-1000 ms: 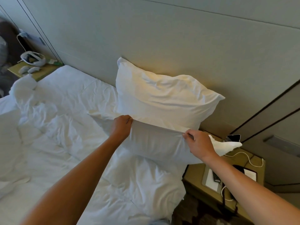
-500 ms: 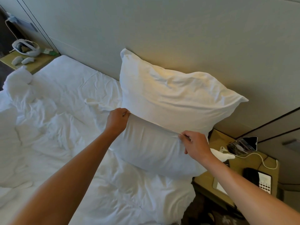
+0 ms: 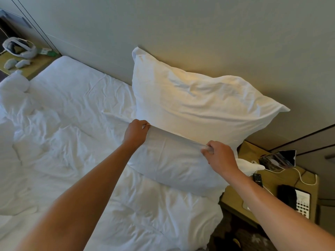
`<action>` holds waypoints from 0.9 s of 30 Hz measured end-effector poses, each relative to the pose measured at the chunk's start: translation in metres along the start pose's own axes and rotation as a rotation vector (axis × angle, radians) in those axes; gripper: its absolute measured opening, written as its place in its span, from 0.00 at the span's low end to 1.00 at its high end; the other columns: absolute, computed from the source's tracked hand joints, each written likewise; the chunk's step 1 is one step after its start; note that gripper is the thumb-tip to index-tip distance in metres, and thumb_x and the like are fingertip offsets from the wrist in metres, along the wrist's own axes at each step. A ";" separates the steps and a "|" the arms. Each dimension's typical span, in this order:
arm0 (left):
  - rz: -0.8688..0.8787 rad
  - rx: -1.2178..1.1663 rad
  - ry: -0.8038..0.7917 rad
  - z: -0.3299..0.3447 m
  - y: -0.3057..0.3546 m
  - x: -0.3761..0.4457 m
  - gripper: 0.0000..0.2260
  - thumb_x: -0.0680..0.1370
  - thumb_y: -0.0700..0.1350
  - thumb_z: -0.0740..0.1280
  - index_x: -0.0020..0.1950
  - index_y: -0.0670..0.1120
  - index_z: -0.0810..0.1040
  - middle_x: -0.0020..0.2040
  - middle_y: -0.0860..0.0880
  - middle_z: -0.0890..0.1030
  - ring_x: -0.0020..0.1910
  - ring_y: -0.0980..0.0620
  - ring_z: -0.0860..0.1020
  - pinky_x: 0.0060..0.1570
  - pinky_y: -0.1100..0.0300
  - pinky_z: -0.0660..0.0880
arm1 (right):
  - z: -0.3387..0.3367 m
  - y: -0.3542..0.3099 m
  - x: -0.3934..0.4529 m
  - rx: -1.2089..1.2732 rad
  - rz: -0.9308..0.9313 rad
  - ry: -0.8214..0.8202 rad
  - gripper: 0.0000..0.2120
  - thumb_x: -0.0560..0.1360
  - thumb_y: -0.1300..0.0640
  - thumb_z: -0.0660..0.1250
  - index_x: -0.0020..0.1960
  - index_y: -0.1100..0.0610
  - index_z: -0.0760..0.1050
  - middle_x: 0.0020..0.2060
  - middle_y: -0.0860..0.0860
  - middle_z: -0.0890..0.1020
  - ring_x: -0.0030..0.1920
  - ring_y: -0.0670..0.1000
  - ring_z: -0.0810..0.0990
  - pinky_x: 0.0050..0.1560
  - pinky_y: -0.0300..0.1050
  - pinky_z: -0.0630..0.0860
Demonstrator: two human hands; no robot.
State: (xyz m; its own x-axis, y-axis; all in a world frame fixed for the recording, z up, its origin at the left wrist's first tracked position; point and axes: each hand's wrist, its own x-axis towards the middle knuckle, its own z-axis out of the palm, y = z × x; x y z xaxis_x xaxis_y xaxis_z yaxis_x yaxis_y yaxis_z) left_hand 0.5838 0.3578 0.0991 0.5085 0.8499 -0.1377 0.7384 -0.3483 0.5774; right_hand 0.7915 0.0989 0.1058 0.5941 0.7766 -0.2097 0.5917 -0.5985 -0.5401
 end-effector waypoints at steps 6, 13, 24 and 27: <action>-0.024 0.079 -0.057 0.000 -0.022 -0.002 0.10 0.83 0.46 0.65 0.58 0.45 0.84 0.56 0.43 0.83 0.55 0.42 0.82 0.54 0.50 0.79 | 0.001 0.003 0.004 0.063 0.017 0.014 0.15 0.82 0.50 0.70 0.39 0.54 0.75 0.27 0.49 0.81 0.32 0.51 0.82 0.39 0.50 0.80; 0.037 0.160 -0.081 0.000 -0.032 -0.007 0.12 0.83 0.42 0.61 0.58 0.44 0.85 0.56 0.43 0.82 0.54 0.42 0.81 0.53 0.51 0.77 | 0.002 0.011 -0.007 0.117 0.016 0.031 0.16 0.81 0.50 0.71 0.36 0.50 0.74 0.27 0.43 0.82 0.29 0.44 0.82 0.34 0.43 0.78; -0.004 0.127 0.068 -0.033 -0.049 -0.057 0.11 0.82 0.41 0.62 0.50 0.45 0.84 0.45 0.44 0.86 0.46 0.42 0.82 0.43 0.56 0.71 | 0.006 -0.010 -0.052 0.222 0.006 -0.155 0.14 0.80 0.50 0.73 0.38 0.54 0.78 0.27 0.49 0.82 0.25 0.48 0.83 0.30 0.35 0.75; -0.009 0.128 0.081 -0.047 -0.053 -0.072 0.11 0.82 0.40 0.62 0.51 0.44 0.84 0.47 0.44 0.86 0.48 0.42 0.82 0.45 0.54 0.74 | 0.007 -0.018 -0.065 0.240 -0.037 -0.201 0.14 0.80 0.50 0.73 0.39 0.54 0.79 0.29 0.52 0.83 0.25 0.49 0.83 0.32 0.39 0.78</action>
State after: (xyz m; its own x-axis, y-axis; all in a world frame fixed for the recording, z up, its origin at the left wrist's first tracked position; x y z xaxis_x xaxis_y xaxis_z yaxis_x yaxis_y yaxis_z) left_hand 0.4871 0.3339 0.1160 0.4683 0.8805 -0.0737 0.7957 -0.3840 0.4683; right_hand 0.7382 0.0608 0.1232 0.4412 0.8345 -0.3301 0.4514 -0.5243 -0.7221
